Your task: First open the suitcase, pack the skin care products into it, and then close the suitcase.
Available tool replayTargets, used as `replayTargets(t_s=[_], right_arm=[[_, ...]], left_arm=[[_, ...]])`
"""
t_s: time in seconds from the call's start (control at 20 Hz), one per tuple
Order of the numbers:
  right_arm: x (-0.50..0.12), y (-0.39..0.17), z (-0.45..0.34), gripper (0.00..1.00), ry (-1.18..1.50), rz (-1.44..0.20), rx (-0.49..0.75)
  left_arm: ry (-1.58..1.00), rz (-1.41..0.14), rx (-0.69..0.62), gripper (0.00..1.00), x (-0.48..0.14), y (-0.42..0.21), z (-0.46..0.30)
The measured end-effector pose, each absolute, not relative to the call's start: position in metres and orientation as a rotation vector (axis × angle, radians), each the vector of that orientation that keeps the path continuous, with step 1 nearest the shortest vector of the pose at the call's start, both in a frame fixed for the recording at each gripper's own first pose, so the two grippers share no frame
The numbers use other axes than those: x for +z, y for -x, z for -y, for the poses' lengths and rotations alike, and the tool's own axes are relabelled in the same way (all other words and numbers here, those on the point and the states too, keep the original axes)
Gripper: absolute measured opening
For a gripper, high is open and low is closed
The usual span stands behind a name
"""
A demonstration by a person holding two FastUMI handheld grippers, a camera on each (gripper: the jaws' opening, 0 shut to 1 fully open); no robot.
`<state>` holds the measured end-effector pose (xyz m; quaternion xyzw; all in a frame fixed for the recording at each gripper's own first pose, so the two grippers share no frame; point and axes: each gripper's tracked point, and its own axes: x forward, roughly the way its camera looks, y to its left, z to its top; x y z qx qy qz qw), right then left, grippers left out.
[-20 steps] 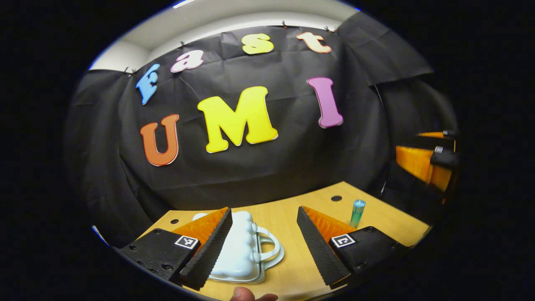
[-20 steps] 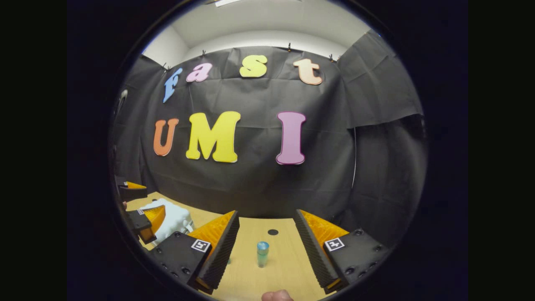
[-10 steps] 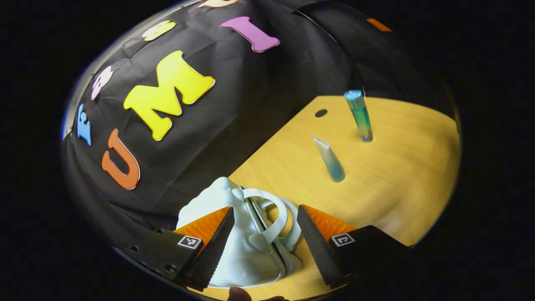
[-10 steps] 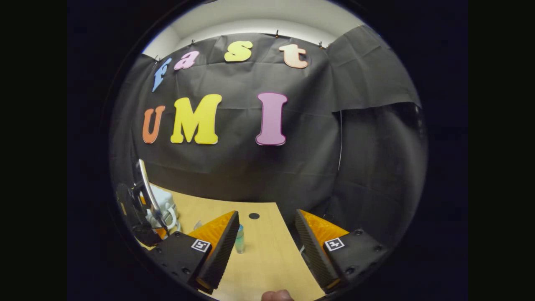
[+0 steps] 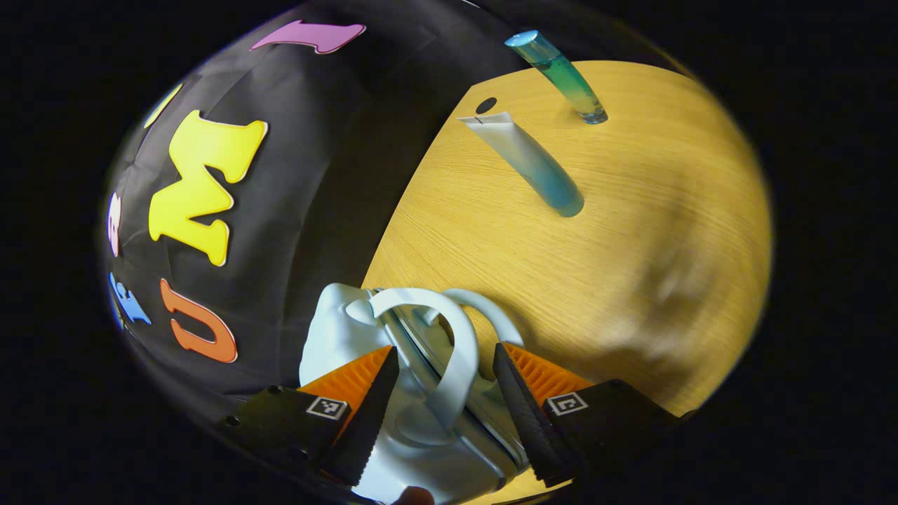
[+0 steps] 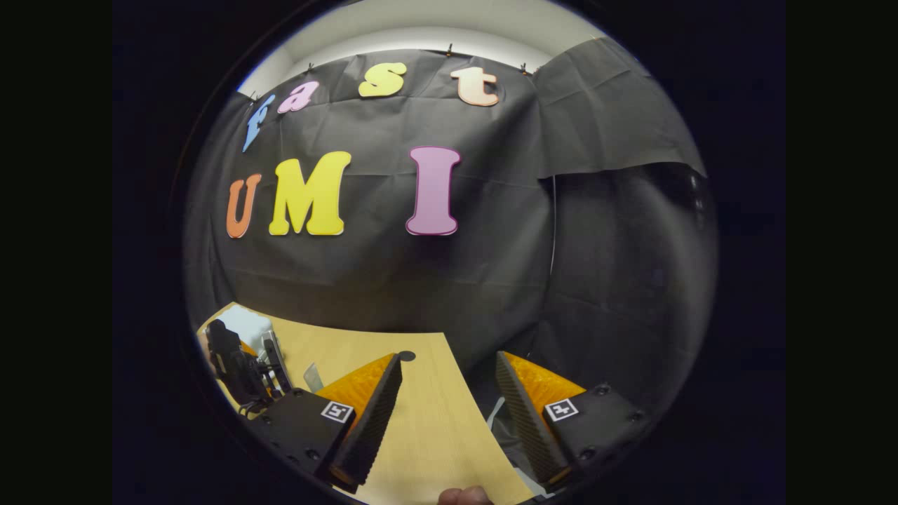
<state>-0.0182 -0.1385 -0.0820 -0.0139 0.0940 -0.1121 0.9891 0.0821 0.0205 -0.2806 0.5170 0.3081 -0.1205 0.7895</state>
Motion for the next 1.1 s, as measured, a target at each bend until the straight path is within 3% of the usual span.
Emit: replayTargets(t_s=[0.2,0.25,0.35,0.45,0.55,0.8,1.1], right_arm=[[-0.083,0.019,0.133,0.8,0.014,-0.191,-0.238],[-0.081,0.019,0.131,0.8,0.017,-0.187,-0.237],[-0.08,0.021,0.127,0.8,0.018,-0.182,-0.237],[-0.079,0.024,0.124,0.8,0.015,-0.181,-0.239],[-0.077,0.024,0.119,0.8,0.011,-0.177,-0.237],[-0.06,0.022,0.094,0.8,0.034,-0.14,-0.204],[-0.033,0.015,0.038,0.8,0.058,-0.103,-0.118]], left_arm=[[-1.16,-0.697,-0.273,0.64,-0.288,-0.085,-0.023],[-1.16,-0.697,-0.278,0.48,-0.288,-0.086,-0.023],[-1.147,-0.691,-0.291,0.31,-0.285,-0.085,-0.02],[-1.119,-0.659,-0.275,0.27,-0.274,-0.086,-0.018],[-1.073,-0.616,-0.242,0.15,-0.257,-0.085,-0.02],[-0.915,-0.488,-0.163,0.06,-0.186,-0.078,-0.044],[-0.601,-0.268,-0.031,0.03,-0.079,-0.093,-0.146]])
